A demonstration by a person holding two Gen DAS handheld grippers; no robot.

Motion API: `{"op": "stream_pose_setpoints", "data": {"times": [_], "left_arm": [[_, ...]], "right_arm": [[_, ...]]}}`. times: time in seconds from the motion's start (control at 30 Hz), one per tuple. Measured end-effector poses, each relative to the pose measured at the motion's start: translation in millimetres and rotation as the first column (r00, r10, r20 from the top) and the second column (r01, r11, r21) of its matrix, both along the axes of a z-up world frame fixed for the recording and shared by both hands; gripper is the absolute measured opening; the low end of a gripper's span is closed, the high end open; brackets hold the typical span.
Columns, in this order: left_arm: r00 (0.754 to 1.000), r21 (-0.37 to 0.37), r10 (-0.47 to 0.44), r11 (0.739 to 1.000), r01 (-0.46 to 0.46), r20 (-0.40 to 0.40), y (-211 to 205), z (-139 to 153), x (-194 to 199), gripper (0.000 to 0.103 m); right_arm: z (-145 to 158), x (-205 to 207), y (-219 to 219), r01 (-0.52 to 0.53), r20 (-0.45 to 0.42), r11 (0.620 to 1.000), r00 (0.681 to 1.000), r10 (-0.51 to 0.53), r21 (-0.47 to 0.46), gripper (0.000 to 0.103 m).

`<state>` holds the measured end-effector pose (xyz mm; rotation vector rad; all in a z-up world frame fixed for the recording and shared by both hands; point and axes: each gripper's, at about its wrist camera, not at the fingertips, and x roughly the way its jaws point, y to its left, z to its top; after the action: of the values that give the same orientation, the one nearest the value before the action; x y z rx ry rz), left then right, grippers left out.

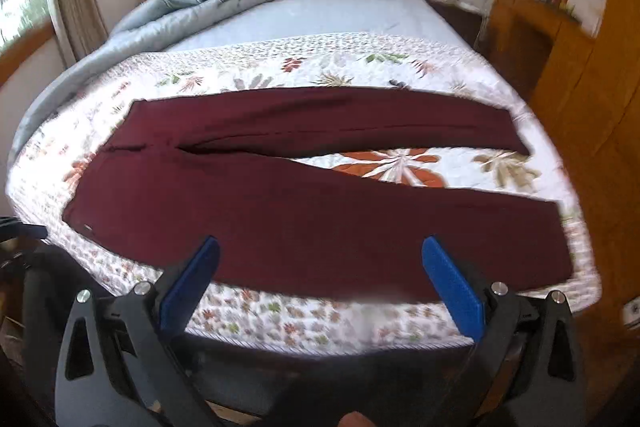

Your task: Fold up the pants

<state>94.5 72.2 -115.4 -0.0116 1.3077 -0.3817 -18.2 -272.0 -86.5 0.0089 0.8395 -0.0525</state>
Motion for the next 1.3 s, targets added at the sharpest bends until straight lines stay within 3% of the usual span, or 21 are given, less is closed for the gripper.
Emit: {"op": "stream_pose_setpoints", "data": {"times": [0.1, 0.3, 0.43, 0.5, 0.53, 0.6, 0.67, 0.83, 0.97, 1.07, 1.17, 1.23, 1.3], "left_arm": [[0.999, 0.09, 0.02, 0.996, -0.018, -0.028, 41.1, -11.1, 43.1, 0.099], [0.99, 0.054, 0.131, 0.99, -0.128, -0.05, 123.2, -20.9, 155.7, 0.099], [0.976, 0.065, 0.167, 0.982, -0.177, 0.138, 147.6, -13.3, 230.5, 0.099], [0.967, 0.006, 0.187, 0.982, -0.191, 0.171, 157.1, -18.5, 260.9, 0.099], [0.968, -0.018, 0.197, 0.98, -0.196, 0.154, 160.4, -24.0, 273.1, 0.099], [0.98, -0.147, 0.191, 0.973, -0.18, 0.061, 168.5, -43.4, 306.9, 0.099], [0.983, -0.229, 0.18, 0.959, -0.167, 0.039, 171.1, -59.7, 330.3, 0.099], [0.996, -0.232, 0.092, 0.969, -0.089, 0.002, 171.6, -96.1, 371.4, 0.099], [0.998, -0.22, -0.053, 0.974, 0.058, 0.028, 161.0, -101.8, 365.8, 0.099], [0.989, -0.249, -0.14, 0.958, 0.146, 0.039, 147.1, -98.6, 358.9, 0.096], [0.983, -0.194, -0.179, 0.964, 0.181, 0.026, 132.4, -103.5, 356.8, 0.093], [0.985, -0.18, -0.174, 0.968, 0.175, 0.024, 130.4, -104.0, 358.6, 0.084], [0.99, -0.158, -0.137, 0.978, 0.14, 0.026, 135.7, -102.2, 361.1, 0.048]], "right_arm": [[-14.9, 10.8, -8.0, -0.003, -0.021, 1.0, 1.0, 0.002, -0.006, 0.1], [-47.8, 38.9, -6.9, -0.017, -0.09, 0.999, 0.996, 0.019, 0.029, 0.1], [-56.3, 57.3, 2.4, -0.039, -0.106, 0.998, 0.993, 0.043, 0.04, 0.1], [-59.7, 69.1, 7.1, -0.062, -0.115, 0.997, 0.991, 0.065, 0.036, 0.1], [-61.7, 73.6, 7.5, -0.068, -0.119, 0.997, 0.99, 0.072, 0.035, 0.1], [-65.5, 85.5, 9.8, -0.084, -0.135, 0.996, 0.987, 0.089, 0.041, 0.1], [-70.1, 97.9, 10.5, -0.099, -0.156, 0.993, 0.982, 0.107, 0.059, 0.1], [-75.7, 126.7, 4.2, -0.107, -0.193, 0.987, 0.973, 0.128, 0.117, 0.1], [-70.3, 148.9, -14.2, -0.121, -0.202, 0.97, 0.966, 0.164, 0.21, 0.1], [-59.2, 164.6, -41.5, -0.138, -0.206, 0.952, 0.958, 0.198, 0.274, 0.1], [-45.3, 179.2, -84.3, -0.123, -0.203, 0.927, 0.957, 0.205, 0.355, 0.1], [-35.4, 189.2, -119.8, -0.106, -0.21, 0.907, 0.956, 0.207, 0.409, 0.1], [-21.5, 203.4, -177.2, -0.062, -0.224, 0.897, 0.959, 0.175, 0.437, 0.1]]}}
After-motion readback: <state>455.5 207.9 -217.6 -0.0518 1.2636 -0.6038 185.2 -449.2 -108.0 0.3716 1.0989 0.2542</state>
